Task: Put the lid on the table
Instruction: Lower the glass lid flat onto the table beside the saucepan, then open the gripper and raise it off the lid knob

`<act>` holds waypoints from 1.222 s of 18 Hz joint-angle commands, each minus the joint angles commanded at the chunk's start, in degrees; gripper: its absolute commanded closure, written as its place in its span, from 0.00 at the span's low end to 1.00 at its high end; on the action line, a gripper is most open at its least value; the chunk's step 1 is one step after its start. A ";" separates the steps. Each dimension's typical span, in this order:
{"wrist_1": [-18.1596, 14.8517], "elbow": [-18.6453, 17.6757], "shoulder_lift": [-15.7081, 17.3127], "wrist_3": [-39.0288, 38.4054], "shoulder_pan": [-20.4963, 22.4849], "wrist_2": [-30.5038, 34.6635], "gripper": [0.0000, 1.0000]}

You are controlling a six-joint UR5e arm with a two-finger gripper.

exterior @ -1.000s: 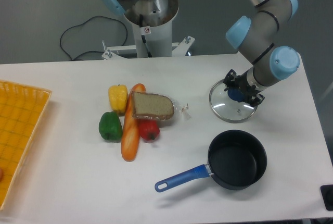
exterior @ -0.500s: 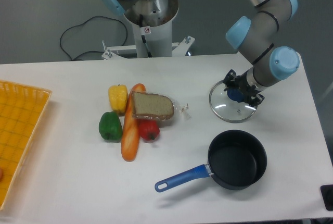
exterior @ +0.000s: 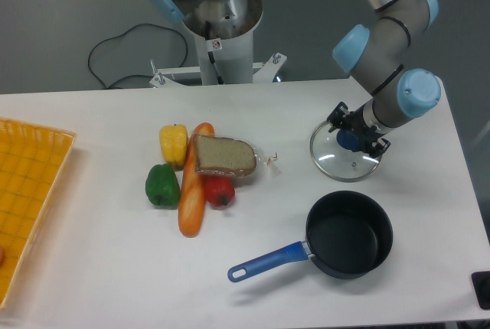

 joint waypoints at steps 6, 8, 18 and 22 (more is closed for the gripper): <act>-0.09 1.23 0.26 -0.09 0.00 0.35 0.00; -0.18 2.11 0.35 -0.26 0.00 0.53 0.00; -0.88 7.73 4.04 -0.26 -1.05 0.70 0.00; -0.88 10.11 4.57 -0.26 -2.90 1.23 0.00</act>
